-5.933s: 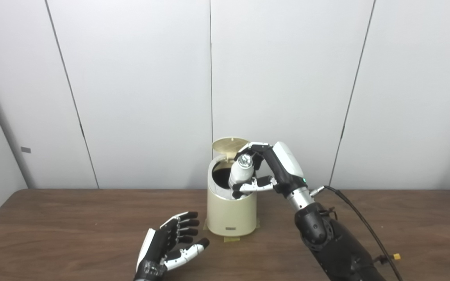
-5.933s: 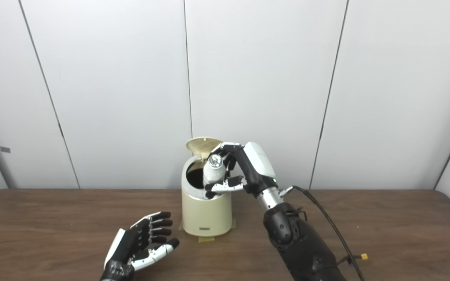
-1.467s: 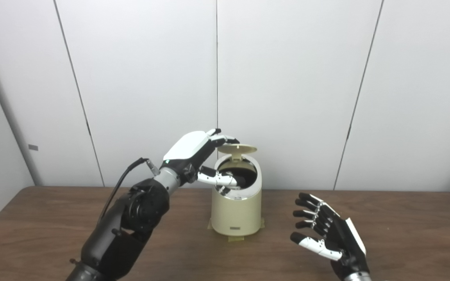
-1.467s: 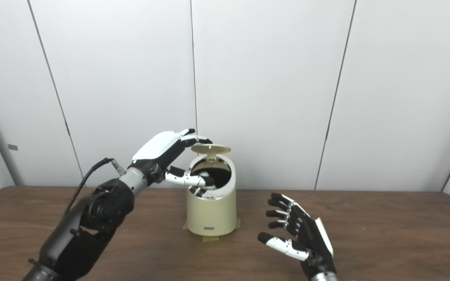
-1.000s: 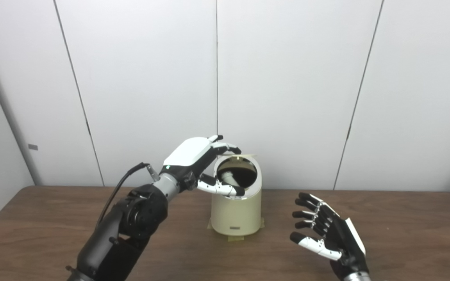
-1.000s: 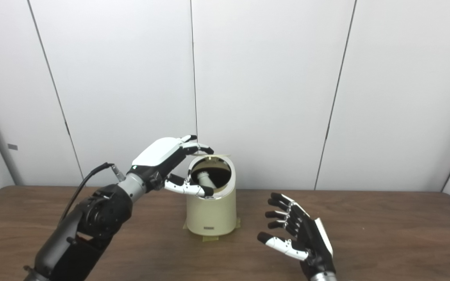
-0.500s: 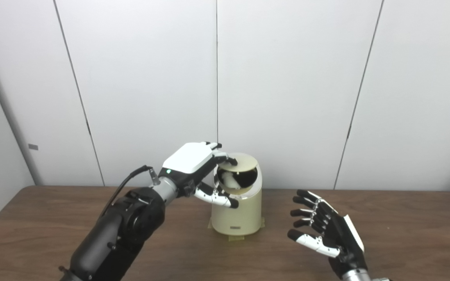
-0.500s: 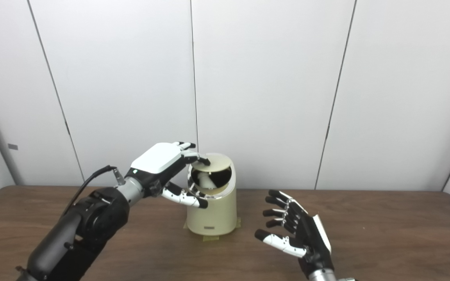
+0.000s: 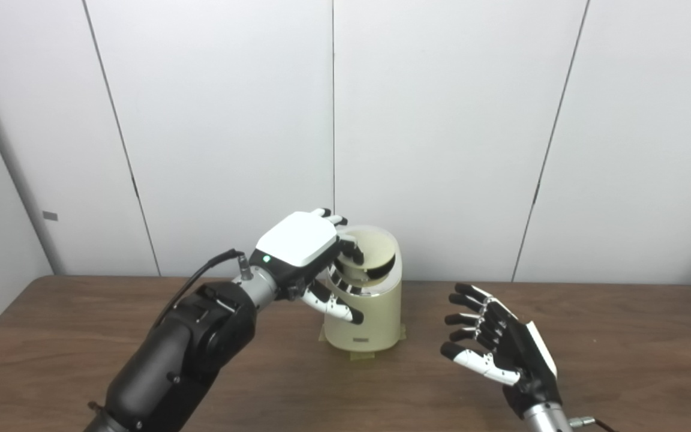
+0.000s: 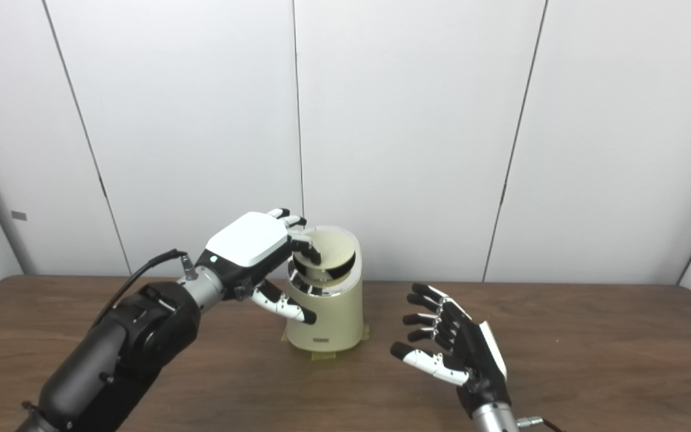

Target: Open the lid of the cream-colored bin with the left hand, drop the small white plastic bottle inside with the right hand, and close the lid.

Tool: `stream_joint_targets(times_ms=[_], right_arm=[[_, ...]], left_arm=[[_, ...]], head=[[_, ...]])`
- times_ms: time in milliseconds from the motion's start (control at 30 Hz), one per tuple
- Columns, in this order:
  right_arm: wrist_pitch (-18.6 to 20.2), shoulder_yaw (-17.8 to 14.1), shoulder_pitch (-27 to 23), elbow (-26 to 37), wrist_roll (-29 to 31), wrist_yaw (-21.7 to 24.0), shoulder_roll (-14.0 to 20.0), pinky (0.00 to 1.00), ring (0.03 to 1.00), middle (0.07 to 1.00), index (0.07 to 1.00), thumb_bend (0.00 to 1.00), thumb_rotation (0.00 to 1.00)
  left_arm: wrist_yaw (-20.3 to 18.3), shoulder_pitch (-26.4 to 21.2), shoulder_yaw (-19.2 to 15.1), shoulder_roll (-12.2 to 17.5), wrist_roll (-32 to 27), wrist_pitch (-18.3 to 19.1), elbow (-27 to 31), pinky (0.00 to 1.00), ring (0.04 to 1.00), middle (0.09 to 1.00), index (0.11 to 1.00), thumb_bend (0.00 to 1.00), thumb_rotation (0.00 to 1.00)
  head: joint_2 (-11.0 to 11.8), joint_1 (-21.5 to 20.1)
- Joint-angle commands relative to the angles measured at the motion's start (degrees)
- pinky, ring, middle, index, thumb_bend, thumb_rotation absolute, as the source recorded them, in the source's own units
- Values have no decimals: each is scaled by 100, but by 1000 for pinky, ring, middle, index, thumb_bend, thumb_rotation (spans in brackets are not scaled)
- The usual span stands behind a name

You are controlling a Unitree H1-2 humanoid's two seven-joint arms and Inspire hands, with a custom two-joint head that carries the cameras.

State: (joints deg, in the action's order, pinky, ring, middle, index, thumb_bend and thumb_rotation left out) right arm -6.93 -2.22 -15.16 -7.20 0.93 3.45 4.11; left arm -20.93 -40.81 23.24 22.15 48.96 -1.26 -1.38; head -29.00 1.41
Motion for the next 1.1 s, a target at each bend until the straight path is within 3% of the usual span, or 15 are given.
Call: stream_joint_targets(times_ms=[0, 500, 1067], right_arm=[[-52, 2, -194, 239, 37, -26, -2, 538, 664, 778, 779, 884, 287], [-26, 30, -200, 257, 39, -3, -6, 526, 647, 773, 776, 885, 283], [280, 132, -150, 518, -78, -26, 24, 516, 630, 741, 753, 927, 326]], left_arm=[[82, -177, -71, 5, -16, -91, 174, 1000, 925, 723, 703, 913, 476], [131, -34, -51, -75, 54, -167, 128, 1000, 938, 754, 740, 898, 490], [363, 80, -10, -226, 401, -172, -187, 1000, 1000, 897, 891, 877, 467]], head=[[-10, 2], [-21, -19], [-55, -51]])
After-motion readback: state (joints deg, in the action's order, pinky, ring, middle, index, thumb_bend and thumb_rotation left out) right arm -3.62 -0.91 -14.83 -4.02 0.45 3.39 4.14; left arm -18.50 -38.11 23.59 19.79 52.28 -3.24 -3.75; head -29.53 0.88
